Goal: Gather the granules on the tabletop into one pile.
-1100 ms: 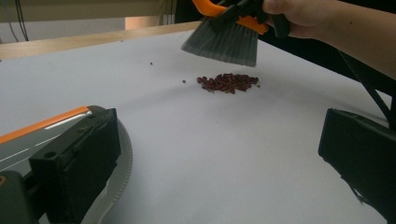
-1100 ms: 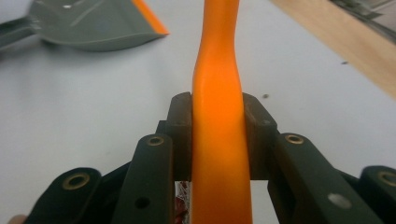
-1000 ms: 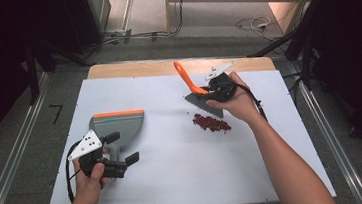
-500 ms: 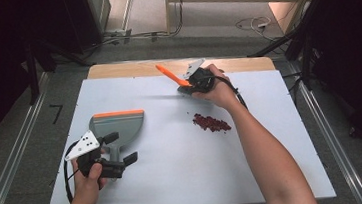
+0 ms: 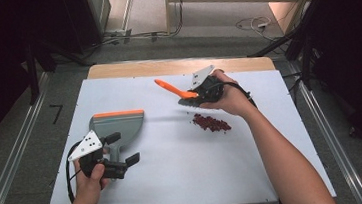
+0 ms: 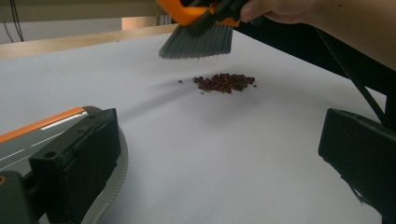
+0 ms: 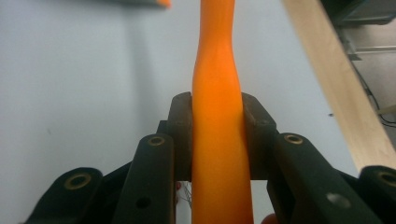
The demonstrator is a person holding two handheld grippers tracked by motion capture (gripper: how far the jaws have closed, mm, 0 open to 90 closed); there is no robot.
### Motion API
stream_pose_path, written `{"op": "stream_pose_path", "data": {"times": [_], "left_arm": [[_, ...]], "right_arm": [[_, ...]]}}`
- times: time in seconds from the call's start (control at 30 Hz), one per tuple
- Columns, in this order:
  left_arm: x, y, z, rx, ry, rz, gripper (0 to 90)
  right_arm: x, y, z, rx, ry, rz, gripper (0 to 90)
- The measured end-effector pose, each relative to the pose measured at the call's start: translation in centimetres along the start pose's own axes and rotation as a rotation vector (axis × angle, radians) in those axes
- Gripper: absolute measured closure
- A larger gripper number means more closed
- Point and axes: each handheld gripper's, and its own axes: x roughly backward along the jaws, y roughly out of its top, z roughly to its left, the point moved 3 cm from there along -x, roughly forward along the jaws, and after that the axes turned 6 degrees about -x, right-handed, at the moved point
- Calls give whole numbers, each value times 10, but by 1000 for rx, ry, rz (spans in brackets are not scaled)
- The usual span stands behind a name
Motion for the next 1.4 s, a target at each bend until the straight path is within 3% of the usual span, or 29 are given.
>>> {"op": "stream_pose_path", "data": {"times": [0.1,0.17,0.23,0.27,0.37,0.57,0.7,0.77,0.9,1.0,1.07,1.13,1.2,1.3,1.4], "left_arm": [[0,0,0,-1,1,1,0],[0,0,0,-1,0,0,0],[0,0,1,0,-1,1,0],[0,0,1,1,1,2,0],[0,0,1,-2,0,0,0],[1,0,2,1,4,0,0],[-1,-1,1,1,0,3,0],[-1,0,0,-3,1,7,0],[-2,0,0,-2,2,6,0],[-2,-1,0,1,1,7,0],[-3,-1,0,1,1,8,0],[-3,-1,0,0,0,8,0],[-2,-1,1,-1,1,9,0],[-1,-1,0,1,2,6,0],[-2,-1,0,1,2,5,0]], "right_arm": [[14,11,12,-140,-27,-30,675],[17,15,25,-269,-28,-26,664],[14,15,38,-346,-12,-21,653],[9,13,45,-408,-20,-13,651],[-5,5,56,-489,-3,0,650],[-16,-23,79,-450,134,19,654],[-9,-36,70,-444,122,-10,658],[-7,-42,60,-454,83,-11,657],[-6,-52,40,-500,62,-16,658],[-3,-53,33,-505,35,-20,663],[1,-51,31,-504,25,-36,666],[8,-50,31,-513,54,-73,665],[17,-48,33,-517,50,-90,665],[32,-49,34,-519,22,-113,665],[48,-57,32,-542,-45,-126,664]]}}
